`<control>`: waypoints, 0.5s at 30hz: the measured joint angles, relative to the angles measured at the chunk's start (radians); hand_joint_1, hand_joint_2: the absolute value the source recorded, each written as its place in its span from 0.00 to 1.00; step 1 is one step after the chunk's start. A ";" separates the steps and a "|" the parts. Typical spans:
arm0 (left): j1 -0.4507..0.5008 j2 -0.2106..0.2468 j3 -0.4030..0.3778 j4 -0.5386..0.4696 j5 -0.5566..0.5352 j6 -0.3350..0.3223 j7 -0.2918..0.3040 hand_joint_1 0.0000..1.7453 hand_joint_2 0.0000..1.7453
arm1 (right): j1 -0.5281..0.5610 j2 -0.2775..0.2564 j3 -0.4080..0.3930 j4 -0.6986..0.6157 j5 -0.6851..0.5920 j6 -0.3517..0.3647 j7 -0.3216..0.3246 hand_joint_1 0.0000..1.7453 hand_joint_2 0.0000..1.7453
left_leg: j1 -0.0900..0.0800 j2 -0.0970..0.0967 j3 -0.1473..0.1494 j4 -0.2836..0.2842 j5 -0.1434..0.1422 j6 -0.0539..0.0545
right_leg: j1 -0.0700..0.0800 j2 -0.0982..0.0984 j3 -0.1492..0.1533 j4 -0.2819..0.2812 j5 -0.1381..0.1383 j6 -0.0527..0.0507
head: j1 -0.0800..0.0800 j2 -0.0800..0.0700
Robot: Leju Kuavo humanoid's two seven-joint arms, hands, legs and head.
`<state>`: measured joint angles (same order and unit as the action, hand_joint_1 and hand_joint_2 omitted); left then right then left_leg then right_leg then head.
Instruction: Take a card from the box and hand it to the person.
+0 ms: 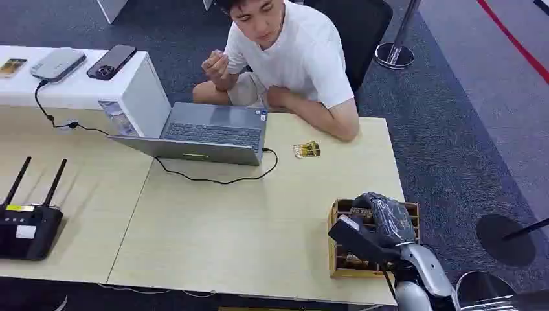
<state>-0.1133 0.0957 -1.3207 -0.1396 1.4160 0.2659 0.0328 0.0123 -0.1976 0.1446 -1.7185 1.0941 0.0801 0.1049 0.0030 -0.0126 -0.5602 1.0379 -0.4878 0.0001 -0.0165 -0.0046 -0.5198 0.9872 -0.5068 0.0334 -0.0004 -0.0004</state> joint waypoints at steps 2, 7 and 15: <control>0.000 0.000 0.000 0.000 0.000 0.000 0.001 0.00 0.00 | 0.000 0.000 0.000 0.000 0.000 0.000 0.003 0.58 1.00 | 0.000 0.000 0.000 0.000 0.000 0.000 | 0.000 0.000 0.000 0.000 0.000 0.000 | 0.000 0.000; 0.000 0.000 0.000 0.000 0.000 0.000 0.001 0.00 0.00 | 0.000 0.000 0.000 0.000 0.000 0.002 0.003 0.57 1.00 | 0.000 0.000 0.000 0.000 0.000 0.000 | 0.000 0.000 0.000 0.000 0.000 0.000 | 0.000 0.000; 0.000 0.000 -0.001 0.000 0.002 0.000 0.001 0.00 0.00 | 0.000 0.002 0.000 0.002 0.000 0.005 0.006 0.56 1.00 | 0.000 0.000 0.000 0.000 0.000 0.000 | 0.000 0.000 0.000 0.000 0.000 0.000 | 0.000 0.000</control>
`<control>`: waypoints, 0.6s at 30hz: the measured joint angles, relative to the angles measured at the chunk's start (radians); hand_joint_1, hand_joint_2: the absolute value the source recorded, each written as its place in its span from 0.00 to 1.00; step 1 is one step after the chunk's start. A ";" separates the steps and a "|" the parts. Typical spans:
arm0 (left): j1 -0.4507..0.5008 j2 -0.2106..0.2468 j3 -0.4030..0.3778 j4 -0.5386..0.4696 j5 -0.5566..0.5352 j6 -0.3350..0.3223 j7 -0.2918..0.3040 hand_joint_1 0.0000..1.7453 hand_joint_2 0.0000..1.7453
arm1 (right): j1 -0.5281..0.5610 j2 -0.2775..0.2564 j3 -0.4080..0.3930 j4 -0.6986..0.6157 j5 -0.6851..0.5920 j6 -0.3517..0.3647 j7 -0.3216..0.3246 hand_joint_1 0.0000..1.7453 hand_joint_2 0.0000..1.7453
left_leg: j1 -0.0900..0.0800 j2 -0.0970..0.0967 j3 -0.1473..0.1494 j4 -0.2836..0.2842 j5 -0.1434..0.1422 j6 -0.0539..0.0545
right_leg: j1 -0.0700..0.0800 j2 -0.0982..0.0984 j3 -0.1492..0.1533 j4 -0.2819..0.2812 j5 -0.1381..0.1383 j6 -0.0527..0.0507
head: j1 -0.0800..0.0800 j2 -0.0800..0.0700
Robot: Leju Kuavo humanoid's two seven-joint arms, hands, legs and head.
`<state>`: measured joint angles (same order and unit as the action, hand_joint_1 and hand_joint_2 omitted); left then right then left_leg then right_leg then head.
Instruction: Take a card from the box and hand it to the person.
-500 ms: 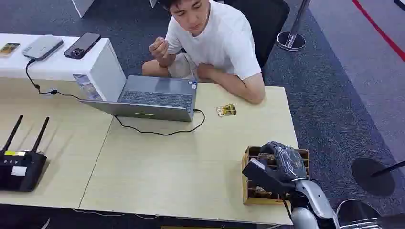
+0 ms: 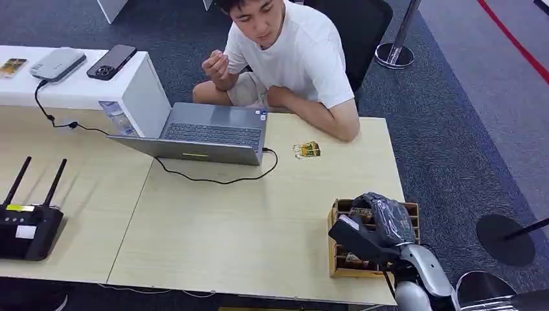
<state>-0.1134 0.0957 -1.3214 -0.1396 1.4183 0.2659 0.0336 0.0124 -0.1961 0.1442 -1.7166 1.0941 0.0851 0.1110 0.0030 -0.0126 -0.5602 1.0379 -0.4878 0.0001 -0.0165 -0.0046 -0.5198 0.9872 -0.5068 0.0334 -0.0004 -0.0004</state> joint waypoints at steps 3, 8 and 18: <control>0.000 0.000 0.000 0.000 0.001 0.000 0.000 0.00 0.00 | 0.000 0.002 0.000 0.002 0.000 0.002 0.001 0.57 1.00 | 0.000 0.000 0.000 0.000 0.000 0.000 | 0.000 0.000 0.000 0.000 0.000 0.000 | 0.000 0.000; 0.000 0.000 -0.005 0.000 0.005 0.000 0.000 0.00 0.00 | 0.005 0.003 0.000 0.002 0.003 0.005 0.003 0.57 1.00 | 0.000 0.000 0.000 0.000 0.000 0.000 | 0.000 0.000 0.000 0.000 0.000 0.000 | 0.000 0.000; 0.000 0.000 -0.007 0.000 0.006 0.000 0.001 0.00 0.00 | 0.008 0.004 0.000 0.002 0.006 0.006 0.006 0.57 1.00 | 0.000 0.000 0.000 0.000 0.000 0.000 | 0.000 0.000 0.000 0.000 0.000 0.000 | 0.000 0.000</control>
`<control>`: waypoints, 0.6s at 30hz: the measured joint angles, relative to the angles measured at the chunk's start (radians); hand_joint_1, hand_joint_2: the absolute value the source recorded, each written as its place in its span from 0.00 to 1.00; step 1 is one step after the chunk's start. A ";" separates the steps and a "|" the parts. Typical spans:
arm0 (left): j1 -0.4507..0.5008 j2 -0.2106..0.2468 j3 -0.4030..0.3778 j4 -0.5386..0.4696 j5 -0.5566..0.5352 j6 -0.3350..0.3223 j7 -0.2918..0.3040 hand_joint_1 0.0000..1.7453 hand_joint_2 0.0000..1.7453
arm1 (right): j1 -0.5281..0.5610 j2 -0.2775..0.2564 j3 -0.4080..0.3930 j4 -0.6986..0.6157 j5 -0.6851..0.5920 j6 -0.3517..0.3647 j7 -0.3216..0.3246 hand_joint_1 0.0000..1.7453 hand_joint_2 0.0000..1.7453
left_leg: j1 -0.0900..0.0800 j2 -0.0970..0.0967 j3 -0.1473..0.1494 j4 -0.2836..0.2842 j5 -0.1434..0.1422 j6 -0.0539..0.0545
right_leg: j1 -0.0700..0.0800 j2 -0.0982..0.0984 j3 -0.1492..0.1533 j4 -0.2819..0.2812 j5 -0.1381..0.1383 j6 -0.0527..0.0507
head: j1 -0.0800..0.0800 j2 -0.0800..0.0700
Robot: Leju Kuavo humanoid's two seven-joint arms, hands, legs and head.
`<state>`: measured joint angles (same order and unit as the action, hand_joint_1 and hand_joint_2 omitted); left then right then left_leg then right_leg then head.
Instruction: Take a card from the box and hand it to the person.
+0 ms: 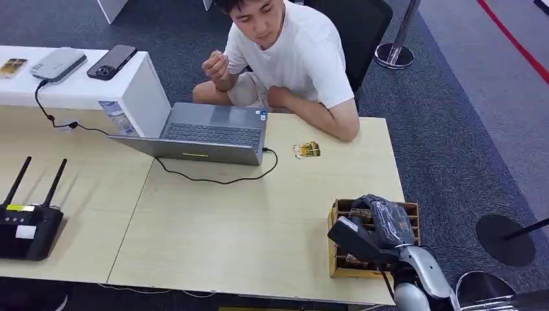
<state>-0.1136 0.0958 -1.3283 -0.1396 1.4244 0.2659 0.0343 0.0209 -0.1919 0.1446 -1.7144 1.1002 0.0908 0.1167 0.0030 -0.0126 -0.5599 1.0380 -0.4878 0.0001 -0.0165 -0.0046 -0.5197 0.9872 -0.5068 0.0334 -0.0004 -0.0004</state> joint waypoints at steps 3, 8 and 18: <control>0.000 0.000 0.000 0.000 0.000 0.000 0.000 0.00 0.00 | 0.000 0.000 0.000 0.000 0.001 0.000 0.000 0.57 1.00 | 0.000 0.000 0.000 0.000 0.000 0.000 | 0.000 0.000 0.000 0.000 0.000 0.000 | 0.000 0.000; 0.000 0.000 0.000 0.000 0.000 0.000 0.000 0.00 0.00 | 0.000 0.001 0.000 0.000 0.001 0.000 0.000 0.59 1.00 | 0.000 0.000 0.000 0.000 0.000 0.000 | 0.000 0.000 0.000 0.000 0.000 0.000 | 0.000 0.000; 0.000 0.000 -0.014 0.000 0.005 0.000 0.000 0.00 0.00 | 0.001 0.002 0.000 0.000 0.002 0.000 0.000 0.62 1.00 | 0.000 0.000 0.000 0.000 0.000 0.000 | 0.000 0.000 0.000 0.000 0.000 0.000 | 0.000 0.000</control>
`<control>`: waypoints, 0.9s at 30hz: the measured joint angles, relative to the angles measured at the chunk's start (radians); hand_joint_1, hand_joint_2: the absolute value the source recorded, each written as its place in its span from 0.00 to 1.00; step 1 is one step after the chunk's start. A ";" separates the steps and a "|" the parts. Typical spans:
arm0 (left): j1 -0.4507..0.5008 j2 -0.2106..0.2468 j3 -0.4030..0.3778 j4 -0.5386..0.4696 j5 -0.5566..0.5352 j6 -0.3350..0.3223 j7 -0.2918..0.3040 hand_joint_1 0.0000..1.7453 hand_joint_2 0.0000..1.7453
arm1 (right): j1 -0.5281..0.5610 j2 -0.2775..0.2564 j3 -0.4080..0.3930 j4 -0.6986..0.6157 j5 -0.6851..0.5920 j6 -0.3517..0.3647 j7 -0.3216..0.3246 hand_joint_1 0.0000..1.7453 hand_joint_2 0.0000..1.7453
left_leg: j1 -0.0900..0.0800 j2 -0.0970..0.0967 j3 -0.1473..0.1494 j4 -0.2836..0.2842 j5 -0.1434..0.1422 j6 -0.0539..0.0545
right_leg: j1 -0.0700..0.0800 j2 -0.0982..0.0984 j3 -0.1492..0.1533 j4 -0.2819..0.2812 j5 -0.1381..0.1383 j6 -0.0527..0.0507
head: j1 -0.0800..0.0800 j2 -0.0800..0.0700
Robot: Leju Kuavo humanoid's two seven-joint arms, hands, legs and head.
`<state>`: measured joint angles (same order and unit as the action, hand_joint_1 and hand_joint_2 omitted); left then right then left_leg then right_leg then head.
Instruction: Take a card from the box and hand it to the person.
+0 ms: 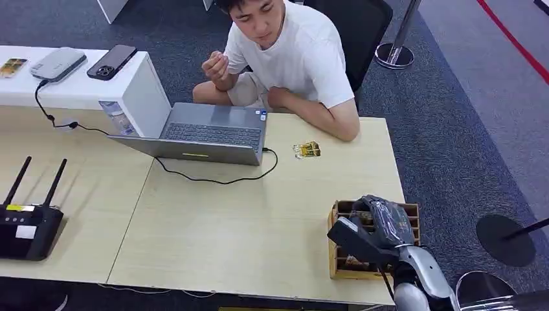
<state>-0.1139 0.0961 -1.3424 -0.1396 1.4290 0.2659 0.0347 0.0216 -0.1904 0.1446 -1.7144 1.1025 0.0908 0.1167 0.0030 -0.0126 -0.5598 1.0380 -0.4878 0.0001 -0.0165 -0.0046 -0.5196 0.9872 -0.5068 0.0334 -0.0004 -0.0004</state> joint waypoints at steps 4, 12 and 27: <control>0.000 0.000 -0.002 0.000 0.005 -0.001 -0.003 0.00 0.00 | 0.000 0.000 0.000 0.000 0.001 0.000 0.001 0.76 1.00 | 0.000 0.000 0.000 0.000 0.000 0.000 | 0.000 0.000 0.000 0.000 0.000 0.000 | 0.000 0.000; 0.000 0.002 -0.002 0.000 0.013 -0.015 -0.022 0.00 0.00 | 0.002 0.002 0.000 0.000 0.002 0.000 0.006 0.86 1.00 | 0.000 0.000 0.000 0.000 0.000 0.000 | 0.000 0.000 0.000 0.000 0.000 0.000 | 0.000 0.000; -0.003 0.003 -0.016 0.002 0.010 -0.003 -0.038 0.00 1.00 | 0.000 0.005 -0.002 0.000 0.010 0.005 0.007 0.90 1.00 | 0.000 0.000 0.000 0.000 0.000 0.000 | 0.000 0.000 0.000 0.000 0.000 0.000 | 0.000 0.000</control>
<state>-0.1168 0.0988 -1.3584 -0.1377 1.4393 0.2632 -0.0034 0.0216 -0.1850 0.1427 -1.7144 1.1124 0.0954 0.1236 0.0030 -0.0126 -0.5598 1.0379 -0.4877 0.0001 -0.0165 -0.0046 -0.5194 0.9872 -0.5068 0.0334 -0.0004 -0.0004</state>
